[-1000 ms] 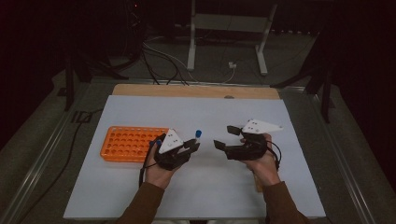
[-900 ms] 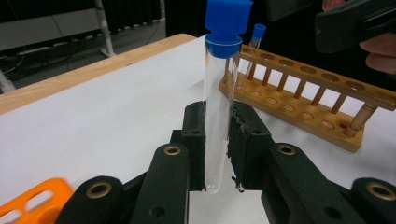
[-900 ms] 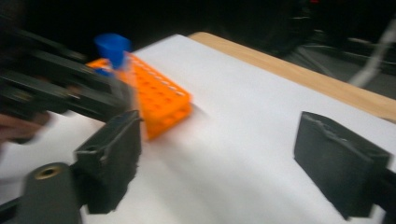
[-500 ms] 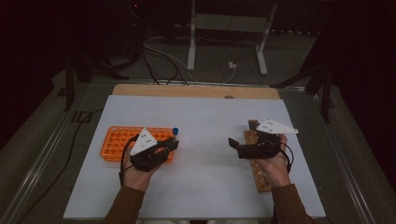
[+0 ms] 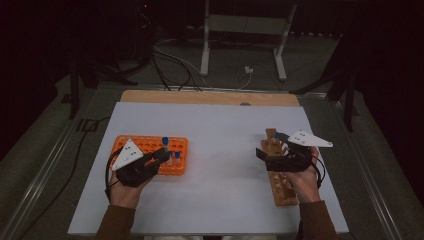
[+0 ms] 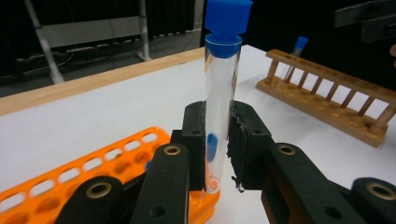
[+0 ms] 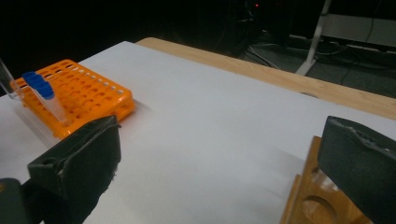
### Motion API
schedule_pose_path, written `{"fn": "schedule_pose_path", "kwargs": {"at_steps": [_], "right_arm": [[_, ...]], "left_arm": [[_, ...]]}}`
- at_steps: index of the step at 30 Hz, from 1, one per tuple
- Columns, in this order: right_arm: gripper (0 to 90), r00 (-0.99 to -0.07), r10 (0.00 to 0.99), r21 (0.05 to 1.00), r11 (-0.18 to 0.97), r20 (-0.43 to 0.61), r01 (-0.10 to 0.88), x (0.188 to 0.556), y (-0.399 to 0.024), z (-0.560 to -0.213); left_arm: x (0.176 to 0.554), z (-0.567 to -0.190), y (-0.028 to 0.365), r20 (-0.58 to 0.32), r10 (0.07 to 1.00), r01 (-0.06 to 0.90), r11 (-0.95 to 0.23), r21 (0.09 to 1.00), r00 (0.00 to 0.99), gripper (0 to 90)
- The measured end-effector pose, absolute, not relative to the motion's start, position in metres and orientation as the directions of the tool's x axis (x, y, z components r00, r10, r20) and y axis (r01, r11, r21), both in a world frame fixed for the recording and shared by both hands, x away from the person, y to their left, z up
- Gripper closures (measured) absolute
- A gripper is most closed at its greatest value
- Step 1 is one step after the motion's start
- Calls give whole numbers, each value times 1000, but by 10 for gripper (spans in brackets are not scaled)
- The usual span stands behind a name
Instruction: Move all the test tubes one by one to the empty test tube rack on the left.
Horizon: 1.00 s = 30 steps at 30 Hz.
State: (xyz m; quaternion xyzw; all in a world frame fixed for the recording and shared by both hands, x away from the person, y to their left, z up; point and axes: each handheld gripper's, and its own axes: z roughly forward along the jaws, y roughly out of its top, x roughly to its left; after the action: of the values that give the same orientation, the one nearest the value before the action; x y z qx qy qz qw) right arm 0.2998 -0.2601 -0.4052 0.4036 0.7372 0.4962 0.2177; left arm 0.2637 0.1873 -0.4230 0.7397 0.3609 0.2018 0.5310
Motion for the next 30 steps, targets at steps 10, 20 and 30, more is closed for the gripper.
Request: {"fn": "schedule_pose_path", "kwargs": {"at_steps": [10, 20, 30], "right_arm": [[0, -552, 829, 908, 159, 90, 387, 296, -276, -410], [0, -534, 840, 908, 146, 96, 393, 295, -284, -415], [0, -535, 839, 907, 146, 99, 396, 296, -284, -417]], "left_arm": [[265, -435, 209, -60, 801, 331, -176, 927, 595, 779], [277, -457, 211, -63, 823, 372, -185, 910, 565, 779], [284, -473, 207, -38, 831, 414, -236, 879, 554, 779]]}}
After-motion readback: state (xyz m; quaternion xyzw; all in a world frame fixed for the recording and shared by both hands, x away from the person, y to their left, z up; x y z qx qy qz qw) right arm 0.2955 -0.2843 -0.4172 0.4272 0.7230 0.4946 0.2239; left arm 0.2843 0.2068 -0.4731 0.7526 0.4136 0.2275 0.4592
